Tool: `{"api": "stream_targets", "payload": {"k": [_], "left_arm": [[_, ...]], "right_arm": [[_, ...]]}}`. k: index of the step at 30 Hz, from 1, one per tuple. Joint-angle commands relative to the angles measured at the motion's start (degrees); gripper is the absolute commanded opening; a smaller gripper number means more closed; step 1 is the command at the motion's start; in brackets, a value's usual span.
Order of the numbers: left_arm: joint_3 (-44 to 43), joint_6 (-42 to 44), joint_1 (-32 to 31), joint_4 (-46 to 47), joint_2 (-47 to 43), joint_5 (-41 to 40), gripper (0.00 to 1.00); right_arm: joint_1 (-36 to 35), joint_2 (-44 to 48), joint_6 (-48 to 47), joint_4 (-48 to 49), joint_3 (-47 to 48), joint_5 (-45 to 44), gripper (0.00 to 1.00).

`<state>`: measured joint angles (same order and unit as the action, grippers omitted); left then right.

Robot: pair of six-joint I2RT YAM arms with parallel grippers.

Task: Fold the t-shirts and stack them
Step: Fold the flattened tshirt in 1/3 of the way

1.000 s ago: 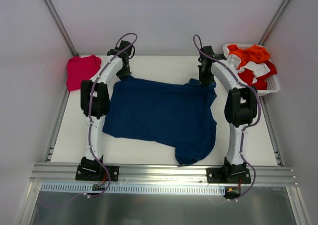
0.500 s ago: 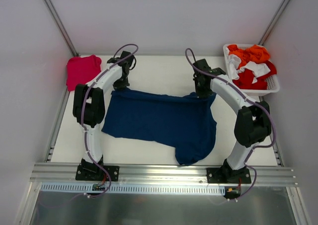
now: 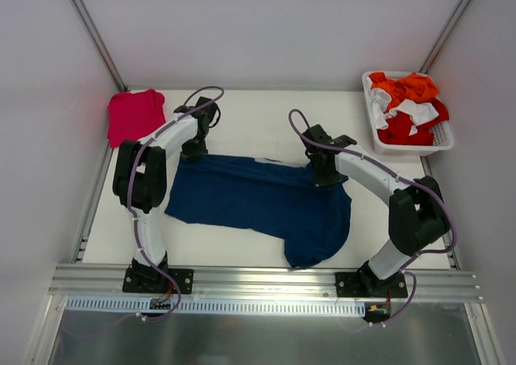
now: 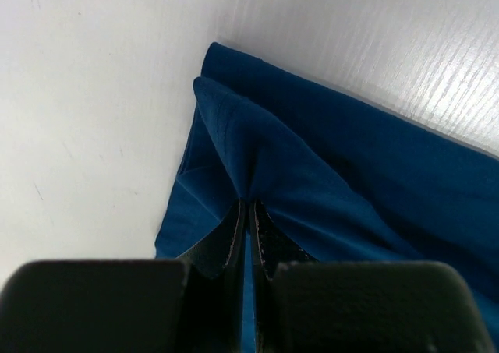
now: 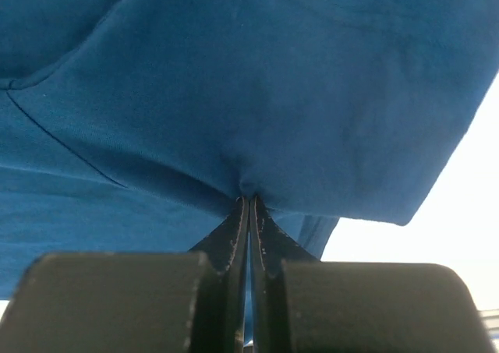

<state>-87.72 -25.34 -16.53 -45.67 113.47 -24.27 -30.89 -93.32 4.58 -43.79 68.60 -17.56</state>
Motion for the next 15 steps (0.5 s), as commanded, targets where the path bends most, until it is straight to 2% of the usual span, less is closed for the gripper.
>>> {"api": "stream_targets", "payload": {"k": [1, 2, 3, 4, 5, 6, 7, 9, 10, 11, 15], "left_arm": [[0.53, -0.85, -0.34, -0.47, 0.34, 0.19, 0.00], [0.71, -0.85, -0.43, -0.47, 0.70, 0.36, 0.01], [0.80, -0.50, -0.43, -0.30, 0.96, 0.80, 0.08], [0.80, -0.32, -0.34, -0.30, 1.31, 1.59, 0.21], [0.80, -0.32, -0.51, -0.30, 1.75, 1.42, 0.38], [1.06, -0.32, -0.69, -0.21, 1.75, 0.90, 0.64], [1.32, -0.58, -0.78, -0.12, 1.49, 0.28, 0.98], [2.99, -1.28, -1.56, 0.84, 0.18, -1.21, 0.99], [3.78, -1.37, -1.92, 2.50, -2.18, -2.78, 0.99], [5.01, -1.55, -2.36, 3.21, -3.68, -3.58, 0.99], [4.32, -1.56, -3.68, 4.71, -10.10, -3.24, 0.99]], "right_arm": [[-1.18, 0.33, 2.80, -0.42, -1.27, -1.25, 0.01], [-1.36, 0.16, 3.15, -0.24, -1.88, -1.33, 0.01], [-1.45, -0.54, 3.42, 0.19, -2.32, -1.33, 0.00], [-1.62, -0.90, 3.59, 0.28, -2.50, -1.33, 0.02], [-1.71, -1.42, 3.68, 0.37, -2.59, -1.25, 0.12], [-1.80, -2.12, 3.94, 0.46, -2.77, -1.07, 0.54], [-2.32, -2.30, 4.12, 0.46, -2.77, -1.24, 0.69], [-3.38, -1.70, 4.56, 0.37, -2.85, -3.70, 0.77], [-4.51, 0.14, 4.74, 0.46, -2.77, -4.75, 0.87], [-4.87, 1.46, 4.82, 0.29, -2.51, -6.50, 0.93], [-5.23, 8.32, 3.60, 0.02, -0.14, -7.05, 0.97]]}}
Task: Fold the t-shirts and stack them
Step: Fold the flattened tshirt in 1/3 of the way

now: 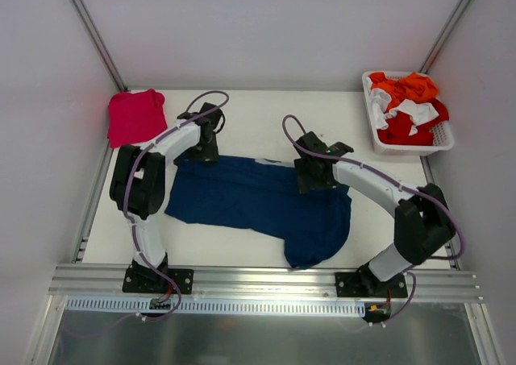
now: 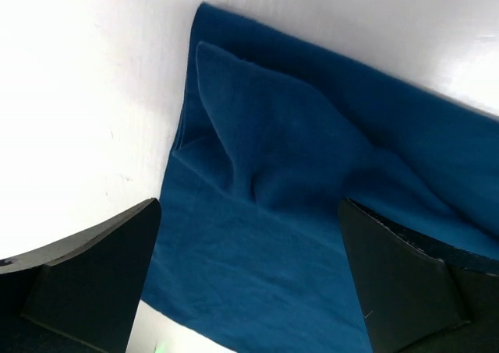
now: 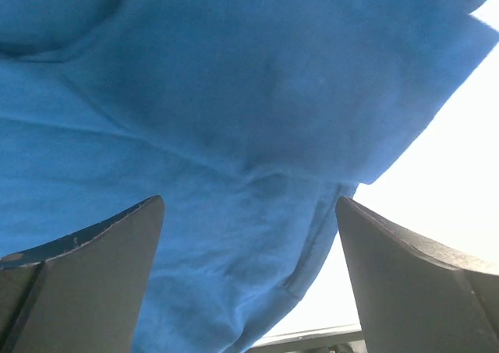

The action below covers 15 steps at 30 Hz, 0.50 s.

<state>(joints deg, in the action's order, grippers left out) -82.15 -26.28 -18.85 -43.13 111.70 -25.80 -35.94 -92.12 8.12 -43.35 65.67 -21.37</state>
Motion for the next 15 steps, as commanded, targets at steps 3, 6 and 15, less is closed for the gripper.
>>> {"api": "stream_targets", "payload": {"k": [3, 6, 15], "left_arm": [[-2.58, 0.18, -3.12, 2.00, -10.27, -2.06, 0.99], [-1.26, -0.08, -4.88, 2.09, -11.24, -2.50, 0.99], [3.04, -1.23, -6.28, 2.35, -6.32, -2.32, 0.99]], "right_arm": [[-0.18, 9.32, -1.44, -0.94, 5.34, -3.51, 0.97], [-0.09, 8.62, -1.88, -1.74, 6.40, -3.25, 0.97], [-1.49, 5.19, 3.21, 5.30, -3.17, 3.17, 0.94]]}}
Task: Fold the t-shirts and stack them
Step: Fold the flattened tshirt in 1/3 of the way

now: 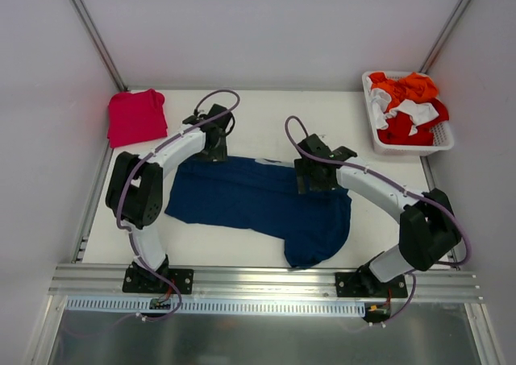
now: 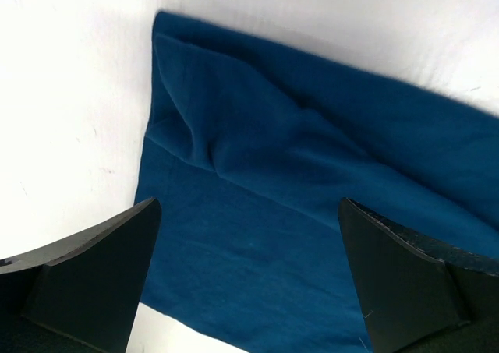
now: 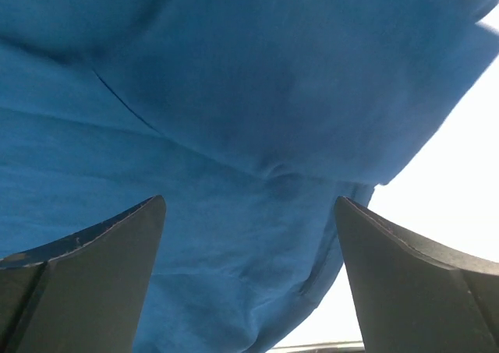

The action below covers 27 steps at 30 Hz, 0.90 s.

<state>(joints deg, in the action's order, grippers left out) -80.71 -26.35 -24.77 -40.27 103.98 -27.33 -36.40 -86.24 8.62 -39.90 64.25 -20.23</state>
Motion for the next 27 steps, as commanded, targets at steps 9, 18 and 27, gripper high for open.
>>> {"api": "stream_targets", "payload": {"k": [9, 18, 27], "left_arm": [[11.79, -5.20, -4.75, -0.33, -5.70, -0.01, 0.99], [18.39, -9.33, -14.33, -0.33, -9.15, -1.41, 0.99], [20.24, -16.18, -26.28, 0.55, -10.29, -7.55, 0.11]], "right_arm": [[-10.07, 7.29, 11.48, -4.92, -7.19, -0.16, 0.92], [-24.23, 14.16, 27.57, -16.25, -14.76, -7.02, 0.84], [-33.90, 18.04, 40.32, -13.18, -24.26, -7.19, 0.00]]}}
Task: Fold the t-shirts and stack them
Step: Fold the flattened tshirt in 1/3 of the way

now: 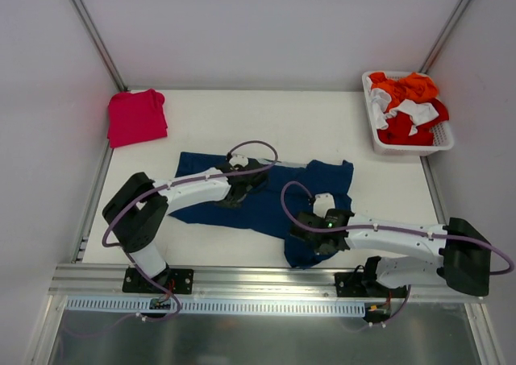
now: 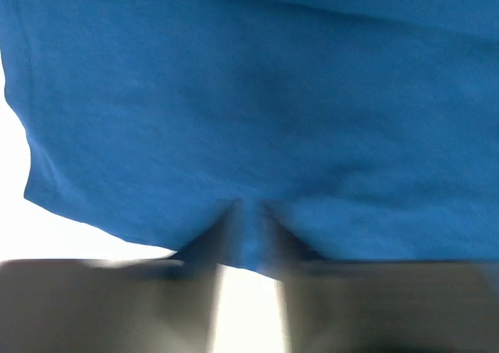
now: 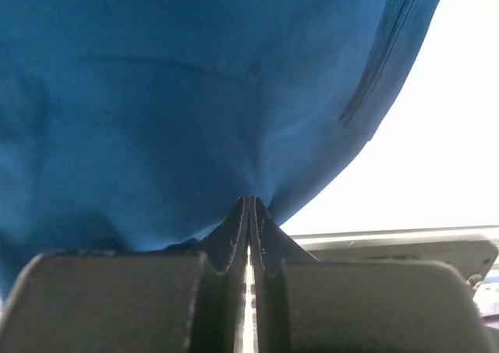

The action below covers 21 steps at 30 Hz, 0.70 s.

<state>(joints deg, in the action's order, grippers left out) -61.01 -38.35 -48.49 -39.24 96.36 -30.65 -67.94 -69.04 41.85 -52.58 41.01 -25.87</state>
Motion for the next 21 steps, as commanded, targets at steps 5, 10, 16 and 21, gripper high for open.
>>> {"api": "stream_targets", "payload": {"k": [5, 10, 16, 21], "left_arm": [[0.72, -6.82, -7.57, -0.39, -2.23, -2.22, 0.00], [-0.07, -8.94, -10.75, -0.39, -0.21, -1.08, 0.00], [-1.30, -9.55, -13.38, -0.40, 2.08, -0.55, 0.00], [-1.39, -9.47, -14.26, -0.48, 2.96, -0.37, 0.00]], "right_arm": [[-10.80, -1.80, 14.73, -1.65, -0.33, -1.46, 0.01], [-19.66, -8.04, 21.25, -6.65, 5.29, -2.87, 0.22], [-27.93, -18.83, 29.68, -19.74, 17.76, -5.60, 0.53], [-31.02, -23.25, 32.51, -20.29, 20.51, -5.34, 0.68]]}}
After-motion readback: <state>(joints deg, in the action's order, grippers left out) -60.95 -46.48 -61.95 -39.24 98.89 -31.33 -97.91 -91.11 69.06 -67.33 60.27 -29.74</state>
